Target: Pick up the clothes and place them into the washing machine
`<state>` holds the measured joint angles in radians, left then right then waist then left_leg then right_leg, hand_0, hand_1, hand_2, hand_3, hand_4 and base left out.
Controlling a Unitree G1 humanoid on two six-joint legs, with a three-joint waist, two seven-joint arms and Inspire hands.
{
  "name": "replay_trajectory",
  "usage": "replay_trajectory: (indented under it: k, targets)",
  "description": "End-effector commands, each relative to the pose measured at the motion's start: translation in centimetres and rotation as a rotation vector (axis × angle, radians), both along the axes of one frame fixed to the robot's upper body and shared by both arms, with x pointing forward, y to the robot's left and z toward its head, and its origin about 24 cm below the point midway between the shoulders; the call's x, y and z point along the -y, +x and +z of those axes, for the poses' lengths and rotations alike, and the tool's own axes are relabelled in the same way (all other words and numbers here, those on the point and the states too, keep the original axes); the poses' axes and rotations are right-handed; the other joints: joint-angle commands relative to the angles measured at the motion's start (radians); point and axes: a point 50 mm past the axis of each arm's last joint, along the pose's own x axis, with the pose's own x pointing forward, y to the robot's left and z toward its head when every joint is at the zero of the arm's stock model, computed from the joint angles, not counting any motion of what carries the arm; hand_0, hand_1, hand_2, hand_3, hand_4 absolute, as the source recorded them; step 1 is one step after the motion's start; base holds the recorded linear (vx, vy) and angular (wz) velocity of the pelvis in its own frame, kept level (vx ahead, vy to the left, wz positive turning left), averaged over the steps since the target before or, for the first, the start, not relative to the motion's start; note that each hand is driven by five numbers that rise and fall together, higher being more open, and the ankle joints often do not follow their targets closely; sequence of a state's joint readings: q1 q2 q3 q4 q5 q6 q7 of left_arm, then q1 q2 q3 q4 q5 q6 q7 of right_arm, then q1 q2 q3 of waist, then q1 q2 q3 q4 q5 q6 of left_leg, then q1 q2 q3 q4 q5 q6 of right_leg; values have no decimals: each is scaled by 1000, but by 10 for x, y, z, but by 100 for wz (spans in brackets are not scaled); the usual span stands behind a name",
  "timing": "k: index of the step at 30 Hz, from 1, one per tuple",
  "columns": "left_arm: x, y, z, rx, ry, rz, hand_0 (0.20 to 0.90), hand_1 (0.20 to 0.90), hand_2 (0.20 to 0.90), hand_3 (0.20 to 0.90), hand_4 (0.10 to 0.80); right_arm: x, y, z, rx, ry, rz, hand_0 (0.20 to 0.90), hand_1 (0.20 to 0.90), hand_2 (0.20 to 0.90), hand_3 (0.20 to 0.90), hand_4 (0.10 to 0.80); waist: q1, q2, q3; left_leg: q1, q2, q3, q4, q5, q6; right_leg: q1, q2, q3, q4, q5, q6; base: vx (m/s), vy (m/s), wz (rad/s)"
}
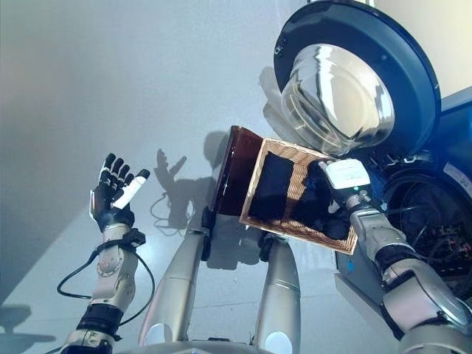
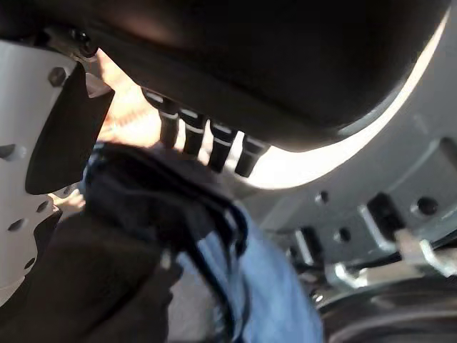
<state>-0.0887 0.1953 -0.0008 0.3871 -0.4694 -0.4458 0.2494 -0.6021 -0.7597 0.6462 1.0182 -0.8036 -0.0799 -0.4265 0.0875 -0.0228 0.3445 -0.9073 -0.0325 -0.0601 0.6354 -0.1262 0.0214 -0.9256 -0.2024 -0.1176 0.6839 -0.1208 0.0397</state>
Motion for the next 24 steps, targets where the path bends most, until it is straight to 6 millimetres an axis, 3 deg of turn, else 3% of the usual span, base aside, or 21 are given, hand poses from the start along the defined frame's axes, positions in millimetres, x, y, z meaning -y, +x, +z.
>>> replay_trajectory:
  k: [1, 16, 23, 24]
  targets:
    - [-18, -11, 30, 188, 62, 75, 900, 900, 900, 900, 800, 21, -2, 13, 54, -61, -64, 900, 900, 900, 900, 800, -1, 46, -61, -38, 10, -23, 55, -85, -39, 34, 44, 38, 20, -76, -18, -33, -22, 1]
    - [-26, -15, 21, 150, 49, 86, 900, 900, 900, 900, 800, 18, -19, -14, -96, -131, 5, 900, 900, 900, 900, 800, -12, 64, -53, -21, 39, -24, -2, -35, -56, 41, 64, 36, -20, -56, -28, -38, -48, -3]
    - [-27, -16, 12, 110, 29, 99, 900, 900, 900, 900, 800, 30, -23, -7, -51, -115, -47, 900, 900, 900, 900, 800, -22, 75, -33, -25, 49, -38, -61, 7, -65, 27, 74, 26, -48, -48, -27, -23, -79, 1]
    - [-31, -19, 8, 86, 31, 115, 900, 900, 900, 900, 800, 31, -18, 5, -11, -129, -40, 900, 900, 900, 900, 800, -25, 75, -32, -23, 53, -43, -80, 12, -67, 23, 78, 24, -53, -48, -26, 32, -78, 6]
